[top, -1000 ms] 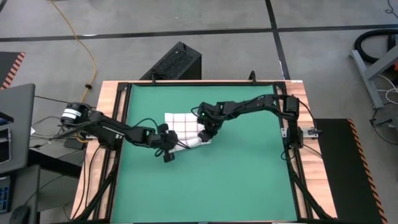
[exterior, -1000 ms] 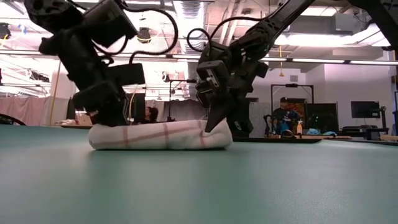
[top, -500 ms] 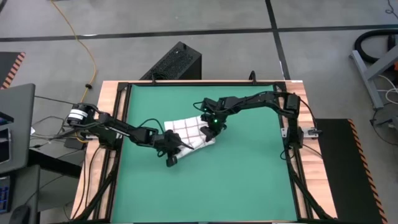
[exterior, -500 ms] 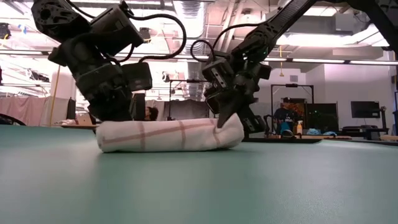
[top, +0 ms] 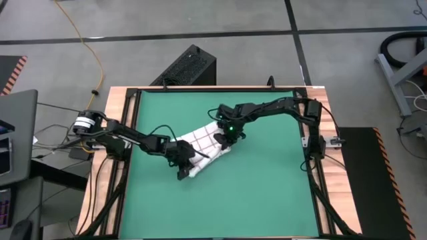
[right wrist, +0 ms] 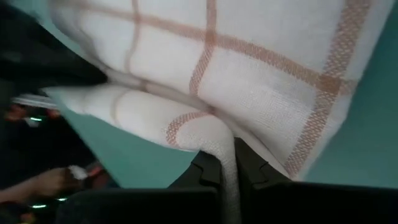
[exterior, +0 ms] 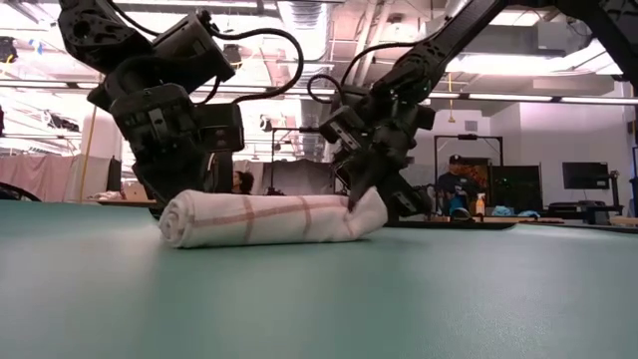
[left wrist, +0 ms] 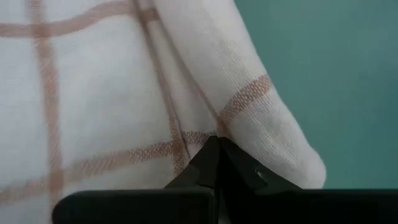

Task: Roll towel
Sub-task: Roll the white towel

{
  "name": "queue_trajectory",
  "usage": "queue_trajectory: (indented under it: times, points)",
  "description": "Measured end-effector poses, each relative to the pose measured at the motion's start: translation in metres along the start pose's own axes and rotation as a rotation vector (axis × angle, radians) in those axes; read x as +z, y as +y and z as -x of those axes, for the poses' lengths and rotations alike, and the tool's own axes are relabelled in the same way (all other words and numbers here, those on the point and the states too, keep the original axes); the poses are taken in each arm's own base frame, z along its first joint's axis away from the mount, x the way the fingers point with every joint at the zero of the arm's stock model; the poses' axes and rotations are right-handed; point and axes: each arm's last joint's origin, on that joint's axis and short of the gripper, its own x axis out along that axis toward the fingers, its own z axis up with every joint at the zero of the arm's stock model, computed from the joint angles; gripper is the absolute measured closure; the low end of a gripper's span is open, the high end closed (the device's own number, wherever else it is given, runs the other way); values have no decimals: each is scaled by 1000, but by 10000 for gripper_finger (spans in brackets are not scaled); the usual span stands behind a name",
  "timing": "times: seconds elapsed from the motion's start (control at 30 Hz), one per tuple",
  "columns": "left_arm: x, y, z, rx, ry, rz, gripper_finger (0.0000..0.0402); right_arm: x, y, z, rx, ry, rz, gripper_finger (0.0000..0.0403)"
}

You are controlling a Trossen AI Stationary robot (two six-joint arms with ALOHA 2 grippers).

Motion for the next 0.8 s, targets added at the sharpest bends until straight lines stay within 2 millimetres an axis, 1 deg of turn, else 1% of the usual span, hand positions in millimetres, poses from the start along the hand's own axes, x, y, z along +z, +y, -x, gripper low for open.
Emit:
queue_trajectory:
  times: [0.1,0.2,0.23,0.33,0.47,0.57,0.7,0.8]
  points:
    - [-1,2,-6,-66,43,27,401,8,8,4,106,-30,3,380]
    - [0,5,-13,-131,53,37,401,14,19,12,155,-57,30,380]
    - [0,6,-15,-146,52,37,401,16,19,14,159,-62,33,380]
    - [1,9,-20,-169,57,41,401,19,15,15,164,-51,15,380]
    - [2,11,-20,-191,64,44,401,20,10,17,129,-57,6,380]
    - [4,11,-15,-209,52,41,401,19,0,13,85,-61,-29,380]
    - [5,9,-12,-250,54,51,401,26,-12,-3,56,-53,-72,380]
    - [3,8,-12,-282,87,61,401,31,-15,-13,90,-37,-81,380]
